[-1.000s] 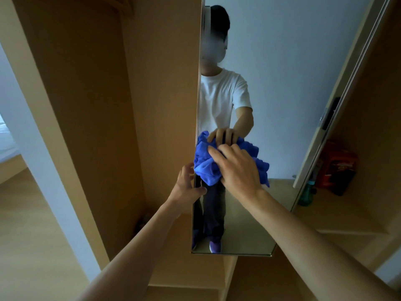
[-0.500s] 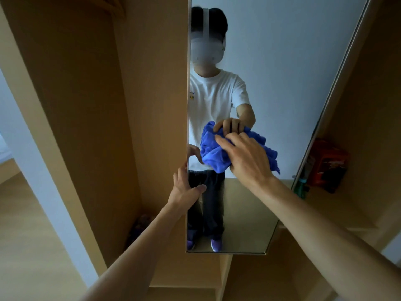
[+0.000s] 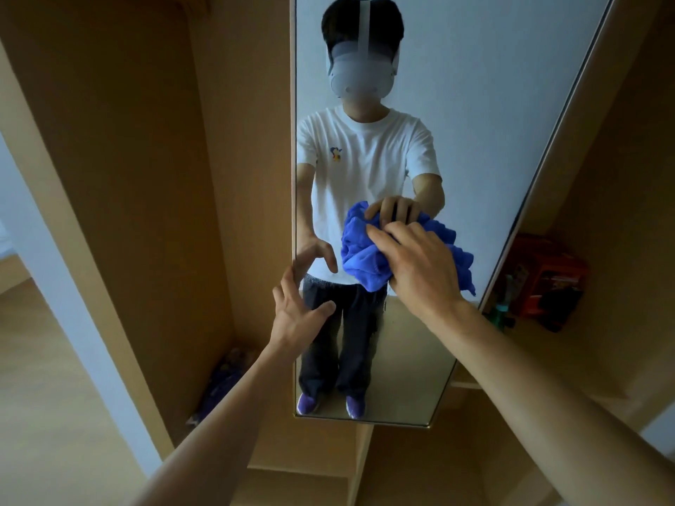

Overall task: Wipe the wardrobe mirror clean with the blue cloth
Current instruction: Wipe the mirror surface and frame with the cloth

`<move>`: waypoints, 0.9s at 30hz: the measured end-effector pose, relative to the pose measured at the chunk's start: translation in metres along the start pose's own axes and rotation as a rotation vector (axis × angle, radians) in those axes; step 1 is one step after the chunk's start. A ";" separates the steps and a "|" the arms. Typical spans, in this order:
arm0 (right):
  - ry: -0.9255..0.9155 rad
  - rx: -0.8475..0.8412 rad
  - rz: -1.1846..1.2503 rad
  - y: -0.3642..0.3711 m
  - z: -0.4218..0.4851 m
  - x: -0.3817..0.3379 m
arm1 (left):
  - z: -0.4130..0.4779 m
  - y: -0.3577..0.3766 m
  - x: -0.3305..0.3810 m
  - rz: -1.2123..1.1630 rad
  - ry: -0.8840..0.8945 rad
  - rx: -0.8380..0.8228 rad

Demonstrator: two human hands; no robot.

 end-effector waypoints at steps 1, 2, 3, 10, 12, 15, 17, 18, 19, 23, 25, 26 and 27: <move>-0.006 -0.015 -0.009 0.009 -0.007 0.000 | 0.000 0.001 -0.001 -0.001 -0.012 0.007; -0.009 -0.031 -0.016 0.018 -0.014 0.000 | 0.000 0.002 -0.001 -0.001 -0.027 0.012; -0.012 -0.051 -0.025 0.027 -0.021 -0.001 | 0.000 0.002 -0.002 0.001 -0.042 0.015; -0.051 -0.148 -0.026 0.047 -0.040 0.000 | -0.003 0.007 0.000 0.030 -0.092 0.033; -0.042 -0.140 -0.015 0.036 -0.037 0.007 | -0.005 0.009 0.001 0.028 -0.096 0.038; -0.030 -0.091 -0.011 0.008 -0.031 0.025 | -0.007 0.011 0.003 0.030 -0.111 0.048; -0.014 -0.059 -0.020 -0.012 -0.024 0.040 | -0.008 0.013 0.005 0.033 -0.128 0.055; -0.004 -0.042 -0.027 -0.022 -0.021 0.047 | -0.009 0.014 0.006 0.036 -0.137 0.061; 0.002 -0.025 -0.031 -0.030 -0.017 0.053 | -0.009 0.015 0.006 0.041 -0.149 0.070; 0.007 0.011 -0.050 -0.050 -0.010 0.068 | -0.008 0.018 0.009 0.070 -0.181 0.097; -0.006 0.017 -0.065 -0.049 -0.012 0.068 | -0.007 0.021 0.011 0.075 -0.189 0.112; -0.015 0.019 -0.070 -0.046 -0.015 0.068 | -0.007 0.022 0.012 0.075 -0.189 0.121; -0.025 0.017 -0.072 -0.042 -0.018 0.067 | -0.007 0.023 0.012 0.075 -0.190 0.130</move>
Point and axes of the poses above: each hand's wrist, its own z-axis towards the middle knuckle, its own y-axis out of the palm, x = y × z, the point moved 6 cm from there along z, towards the middle knuckle, and after that the axes turned 15 degrees about -x, right-handed, at the moved point
